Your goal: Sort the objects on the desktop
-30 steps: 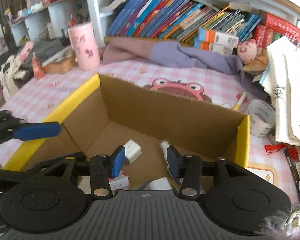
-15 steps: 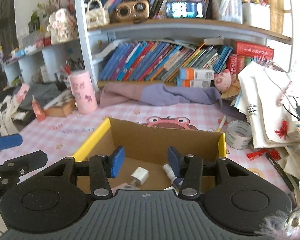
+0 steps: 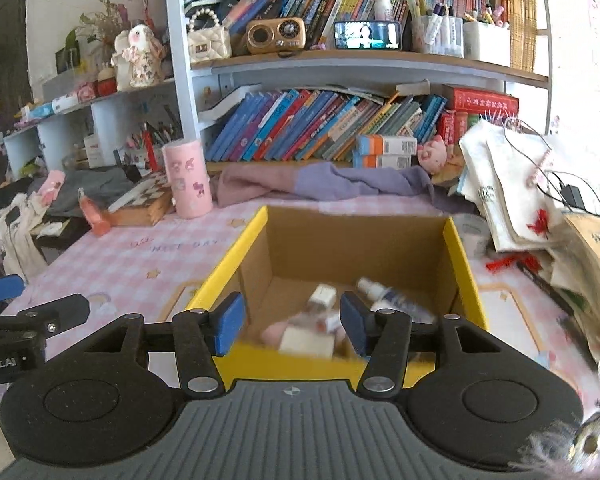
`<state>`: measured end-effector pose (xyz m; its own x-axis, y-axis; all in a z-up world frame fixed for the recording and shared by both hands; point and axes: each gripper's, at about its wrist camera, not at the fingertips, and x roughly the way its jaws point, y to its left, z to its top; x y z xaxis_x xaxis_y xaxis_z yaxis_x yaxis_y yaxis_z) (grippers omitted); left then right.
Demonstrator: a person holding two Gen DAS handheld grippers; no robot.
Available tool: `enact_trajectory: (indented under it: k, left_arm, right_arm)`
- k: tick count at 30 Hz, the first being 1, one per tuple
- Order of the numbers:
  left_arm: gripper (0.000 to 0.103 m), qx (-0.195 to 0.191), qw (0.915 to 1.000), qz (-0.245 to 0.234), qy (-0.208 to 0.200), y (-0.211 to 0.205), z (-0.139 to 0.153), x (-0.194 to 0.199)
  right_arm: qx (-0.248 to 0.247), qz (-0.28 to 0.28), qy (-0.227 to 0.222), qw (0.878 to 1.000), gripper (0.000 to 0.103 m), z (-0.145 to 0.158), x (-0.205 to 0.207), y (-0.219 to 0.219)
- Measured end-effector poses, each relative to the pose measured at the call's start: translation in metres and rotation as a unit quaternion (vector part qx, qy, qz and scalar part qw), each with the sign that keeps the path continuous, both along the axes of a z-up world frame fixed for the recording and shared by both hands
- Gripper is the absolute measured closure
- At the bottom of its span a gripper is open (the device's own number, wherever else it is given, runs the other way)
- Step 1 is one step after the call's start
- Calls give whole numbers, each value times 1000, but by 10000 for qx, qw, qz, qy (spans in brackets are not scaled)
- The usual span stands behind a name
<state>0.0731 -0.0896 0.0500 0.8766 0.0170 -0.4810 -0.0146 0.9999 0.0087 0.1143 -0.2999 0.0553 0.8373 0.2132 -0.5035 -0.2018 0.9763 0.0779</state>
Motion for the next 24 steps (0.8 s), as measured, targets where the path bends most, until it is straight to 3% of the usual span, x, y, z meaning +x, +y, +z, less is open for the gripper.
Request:
enact_trajectory:
  k: [12,24]
  left_arm:
    - [0,263,9988,-66,406,12,-14,-40]
    - [0,290,9977,-8,605,27,-19,-68]
  right_arm:
    - [-22,-265,376,9989,48,-21,-56,26]
    - [-2,-232,593,9980,36,-30,-87,43]
